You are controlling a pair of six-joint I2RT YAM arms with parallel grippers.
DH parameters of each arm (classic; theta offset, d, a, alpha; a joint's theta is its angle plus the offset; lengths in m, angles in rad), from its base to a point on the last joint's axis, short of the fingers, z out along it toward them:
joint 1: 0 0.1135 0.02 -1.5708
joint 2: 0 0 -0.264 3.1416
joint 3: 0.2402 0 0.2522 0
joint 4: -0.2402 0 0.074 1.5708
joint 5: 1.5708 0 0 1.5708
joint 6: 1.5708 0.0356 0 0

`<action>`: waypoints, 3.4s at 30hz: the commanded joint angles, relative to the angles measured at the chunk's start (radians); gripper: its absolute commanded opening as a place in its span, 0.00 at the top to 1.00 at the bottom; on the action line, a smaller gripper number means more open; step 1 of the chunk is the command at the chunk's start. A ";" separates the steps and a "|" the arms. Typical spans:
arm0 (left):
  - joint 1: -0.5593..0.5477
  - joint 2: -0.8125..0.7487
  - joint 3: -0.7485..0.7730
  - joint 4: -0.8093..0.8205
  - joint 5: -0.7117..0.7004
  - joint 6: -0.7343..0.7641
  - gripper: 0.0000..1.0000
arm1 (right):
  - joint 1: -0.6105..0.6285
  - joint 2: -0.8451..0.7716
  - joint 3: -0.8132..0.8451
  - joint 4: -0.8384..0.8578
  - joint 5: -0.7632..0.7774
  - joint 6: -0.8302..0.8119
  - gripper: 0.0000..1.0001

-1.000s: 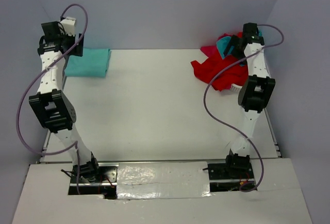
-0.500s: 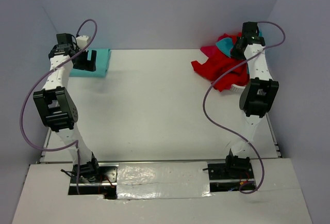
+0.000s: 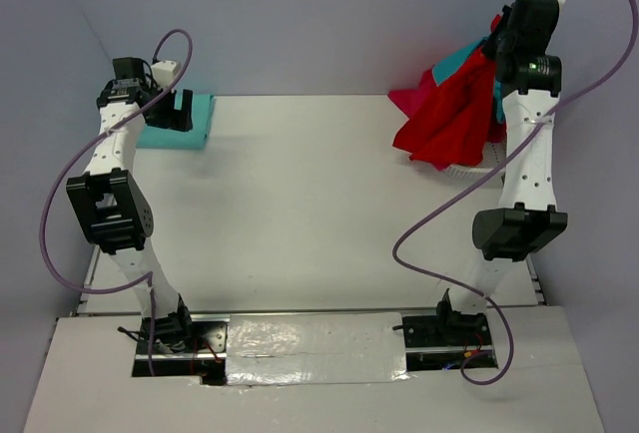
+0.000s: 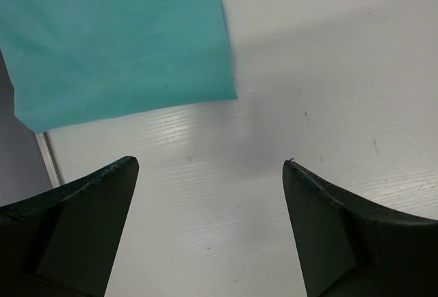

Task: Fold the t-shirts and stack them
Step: Grab crumpled tshirt from bin with the right arm, then move the tshirt to the center of the board

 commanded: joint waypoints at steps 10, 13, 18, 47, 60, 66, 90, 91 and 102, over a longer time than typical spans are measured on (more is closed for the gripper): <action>-0.007 -0.042 0.006 -0.016 0.068 -0.037 0.01 | 0.022 -0.092 0.092 0.023 0.080 -0.053 1.00; -0.011 -0.040 0.005 -0.021 0.067 -0.032 0.00 | 0.052 -0.197 -0.168 0.246 0.173 -0.135 1.00; -0.014 -0.056 -0.031 -0.009 0.079 -0.031 0.01 | -0.034 -0.048 -0.191 0.070 0.110 -0.098 0.93; -0.031 -0.016 -0.101 -0.010 0.081 0.004 0.01 | -0.031 -0.119 -0.654 0.135 -0.224 0.005 0.00; -0.030 0.009 -0.066 -0.029 0.073 0.011 0.01 | -0.011 -0.160 -0.590 0.098 -0.300 0.028 1.00; -0.031 0.018 -0.043 -0.036 0.079 0.006 0.01 | -0.013 -0.182 -0.315 0.050 -0.291 0.002 1.00; -0.031 -0.043 0.012 -0.085 0.093 -0.015 0.01 | 0.466 -0.509 0.079 0.520 -0.577 -0.132 1.00; -0.031 -0.054 0.014 -0.090 0.092 -0.014 0.01 | 0.474 -0.510 0.059 0.529 -0.576 -0.129 1.00; -0.019 -0.106 0.069 -0.144 0.072 -0.025 0.01 | 0.541 -0.313 -0.292 0.451 -0.585 -0.058 1.00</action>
